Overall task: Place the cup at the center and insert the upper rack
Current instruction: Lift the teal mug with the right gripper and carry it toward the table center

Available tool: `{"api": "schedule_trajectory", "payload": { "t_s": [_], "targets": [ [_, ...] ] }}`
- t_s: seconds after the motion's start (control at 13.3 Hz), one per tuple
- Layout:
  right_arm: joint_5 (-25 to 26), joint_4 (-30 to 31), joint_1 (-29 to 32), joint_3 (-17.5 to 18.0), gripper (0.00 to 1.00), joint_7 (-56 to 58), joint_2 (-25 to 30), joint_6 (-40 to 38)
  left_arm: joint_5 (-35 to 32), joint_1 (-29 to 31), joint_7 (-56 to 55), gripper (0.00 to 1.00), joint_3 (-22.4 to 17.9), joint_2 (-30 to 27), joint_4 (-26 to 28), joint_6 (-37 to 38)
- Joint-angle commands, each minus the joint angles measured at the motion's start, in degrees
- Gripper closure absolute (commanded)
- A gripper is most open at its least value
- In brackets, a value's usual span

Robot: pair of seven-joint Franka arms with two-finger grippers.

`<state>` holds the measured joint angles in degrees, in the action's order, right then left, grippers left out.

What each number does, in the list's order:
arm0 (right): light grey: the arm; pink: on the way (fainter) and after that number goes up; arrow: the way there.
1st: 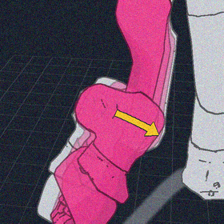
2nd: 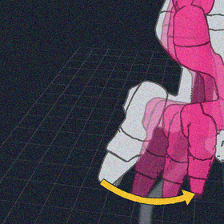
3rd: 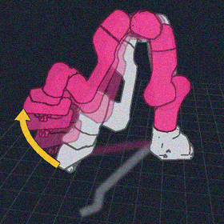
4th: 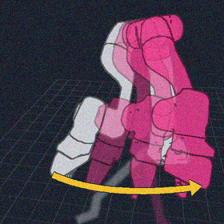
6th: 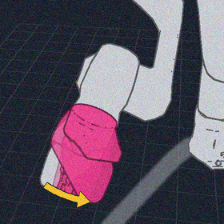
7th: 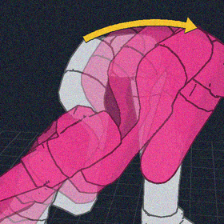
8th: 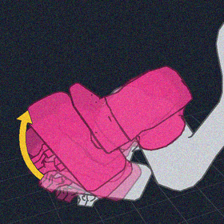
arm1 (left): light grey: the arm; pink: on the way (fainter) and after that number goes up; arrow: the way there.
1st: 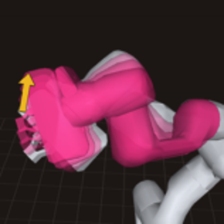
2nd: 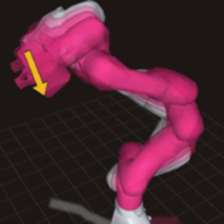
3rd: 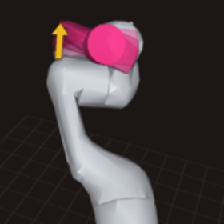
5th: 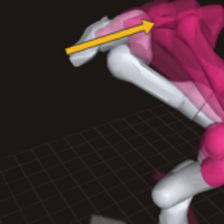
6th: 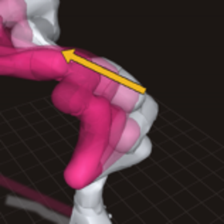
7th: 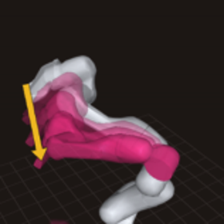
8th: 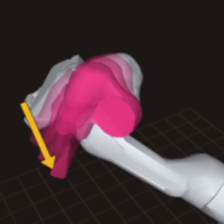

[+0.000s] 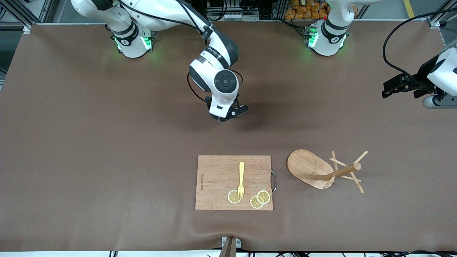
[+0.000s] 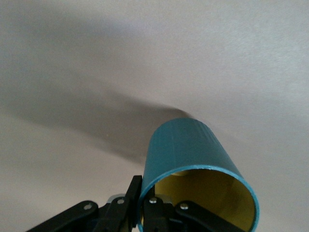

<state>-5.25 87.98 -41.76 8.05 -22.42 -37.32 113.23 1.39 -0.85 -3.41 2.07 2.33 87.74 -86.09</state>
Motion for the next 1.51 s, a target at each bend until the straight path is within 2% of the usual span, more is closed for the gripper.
{"api": "schedule_trajectory", "payload": {
  "t_s": [0.0,0.53,1.43],
  "targets": [
    [-0.5,-0.4,-1.5,-0.1,1.00,-3.6,-0.9,2.3,-0.2,0.4,0.7,0.00,0.1,0.0,0.0,-0.5],
    [-0.3,-0.7,-5.0,-0.1,1.00,-7.4,-1.3,2.3,-0.2,0.9,1.8,0.00,0.3,0.1,0.1,-0.4],
    [-0.2,-1.8,-7.4,-0.1,1.00,-8.5,-3.1,2.6,-0.2,0.9,1.8,0.00,0.2,-0.2,0.1,0.0]
  ]
}}
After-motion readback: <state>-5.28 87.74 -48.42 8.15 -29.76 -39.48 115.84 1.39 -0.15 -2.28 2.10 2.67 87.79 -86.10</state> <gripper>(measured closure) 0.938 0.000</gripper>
